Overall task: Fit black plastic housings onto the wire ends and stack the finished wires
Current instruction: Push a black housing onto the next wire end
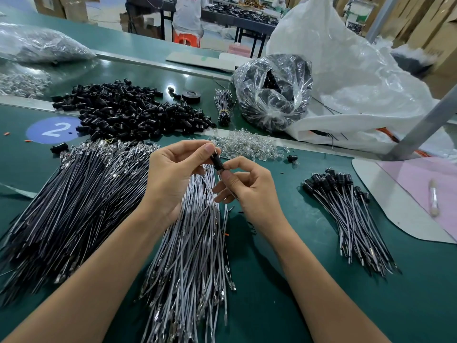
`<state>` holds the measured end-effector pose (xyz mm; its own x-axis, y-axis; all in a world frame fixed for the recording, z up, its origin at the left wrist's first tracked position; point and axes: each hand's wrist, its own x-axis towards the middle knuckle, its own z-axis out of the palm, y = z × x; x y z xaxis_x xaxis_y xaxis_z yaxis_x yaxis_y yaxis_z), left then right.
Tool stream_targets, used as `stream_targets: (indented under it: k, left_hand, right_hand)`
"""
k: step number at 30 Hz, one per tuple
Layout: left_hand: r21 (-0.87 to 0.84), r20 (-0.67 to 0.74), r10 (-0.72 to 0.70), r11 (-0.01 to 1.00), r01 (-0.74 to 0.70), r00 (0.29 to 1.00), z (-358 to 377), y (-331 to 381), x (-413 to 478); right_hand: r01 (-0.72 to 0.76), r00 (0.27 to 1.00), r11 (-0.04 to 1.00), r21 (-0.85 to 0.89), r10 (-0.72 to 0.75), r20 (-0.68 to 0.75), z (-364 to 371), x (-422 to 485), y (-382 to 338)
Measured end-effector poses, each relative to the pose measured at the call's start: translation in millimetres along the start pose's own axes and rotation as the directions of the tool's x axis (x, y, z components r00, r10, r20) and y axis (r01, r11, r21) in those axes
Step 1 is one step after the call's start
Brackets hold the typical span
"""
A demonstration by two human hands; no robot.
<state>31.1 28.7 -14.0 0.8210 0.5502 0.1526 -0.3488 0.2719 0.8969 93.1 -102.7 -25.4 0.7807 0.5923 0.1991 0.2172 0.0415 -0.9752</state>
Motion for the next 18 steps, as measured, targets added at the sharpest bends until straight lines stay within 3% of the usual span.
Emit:
stream_targets:
  k: [11,18]
  left_hand:
    - [0.133,0.02,0.108,0.985,-0.11,0.994,5.5,-3.8,-5.5]
    - [0.114,0.099,0.133,0.983,-0.144,0.986,0.6,-6.0,-3.5]
  right_hand:
    - [0.093,0.995,0.996,0.003,-0.093,-0.038,0.7,0.0,0.9]
    - [0.115,0.993,0.993,0.027,-0.113,-0.039,0.2,-0.5,1.2]
